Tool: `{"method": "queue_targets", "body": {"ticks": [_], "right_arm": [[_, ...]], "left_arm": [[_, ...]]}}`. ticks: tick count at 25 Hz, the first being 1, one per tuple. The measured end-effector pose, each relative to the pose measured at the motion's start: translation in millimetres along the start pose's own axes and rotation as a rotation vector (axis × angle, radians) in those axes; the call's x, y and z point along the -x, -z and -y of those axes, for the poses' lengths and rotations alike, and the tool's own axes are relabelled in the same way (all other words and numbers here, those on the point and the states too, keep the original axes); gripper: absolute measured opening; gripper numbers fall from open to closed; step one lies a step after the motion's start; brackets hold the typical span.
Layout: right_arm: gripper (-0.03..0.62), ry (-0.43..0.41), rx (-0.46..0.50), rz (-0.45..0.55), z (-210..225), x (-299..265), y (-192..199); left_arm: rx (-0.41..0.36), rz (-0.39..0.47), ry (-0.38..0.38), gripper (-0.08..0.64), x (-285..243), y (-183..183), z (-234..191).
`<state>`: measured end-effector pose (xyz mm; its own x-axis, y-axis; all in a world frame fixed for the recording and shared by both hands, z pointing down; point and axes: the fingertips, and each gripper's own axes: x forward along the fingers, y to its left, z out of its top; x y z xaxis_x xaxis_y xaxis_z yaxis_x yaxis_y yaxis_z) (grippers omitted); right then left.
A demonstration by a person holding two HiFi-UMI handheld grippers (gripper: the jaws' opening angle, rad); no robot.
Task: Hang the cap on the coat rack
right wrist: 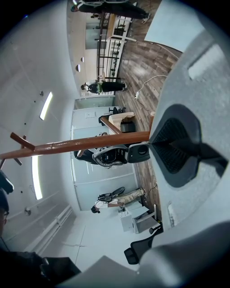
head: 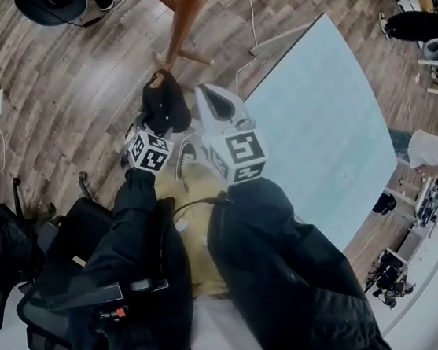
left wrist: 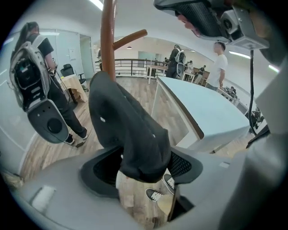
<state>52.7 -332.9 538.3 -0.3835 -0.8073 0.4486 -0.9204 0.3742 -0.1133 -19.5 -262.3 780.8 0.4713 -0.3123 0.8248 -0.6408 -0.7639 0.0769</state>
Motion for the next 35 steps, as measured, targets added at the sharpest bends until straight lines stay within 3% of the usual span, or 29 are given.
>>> {"method": "queue_targets", "body": {"ticks": [6, 13, 16, 22, 29, 35], "right_arm": [[-0.005, -0.010, -0.003, 0.010, -1, 2, -5], [-0.005, -0.027, -0.002, 0.027, -13, 8, -7], [-0.005, -0.034, 0.001, 0.041, -18, 13, -12], [-0.006, -0.057, 0.015, 0.098, -36, 27, -33], [-0.005, -0.071, 0.025, 0.182, -52, 48, -69], [-0.005, -0.058, 0.031, 0.258, -56, 70, -100]], "left_arm": [[0.021, -0.011, 0.016, 0.390, 3, 2, 5], [0.061, 0.008, 0.006, 0.376, 21, 9, 5], [0.109, 0.107, -0.044, 0.271, 45, -13, -2], [0.190, 0.393, -0.176, 0.013, 127, -87, -29], [0.186, 0.600, -0.261, 0.002, 213, -156, -43], [0.182, 0.676, -0.317, 0.002, 266, -193, -40]]}}
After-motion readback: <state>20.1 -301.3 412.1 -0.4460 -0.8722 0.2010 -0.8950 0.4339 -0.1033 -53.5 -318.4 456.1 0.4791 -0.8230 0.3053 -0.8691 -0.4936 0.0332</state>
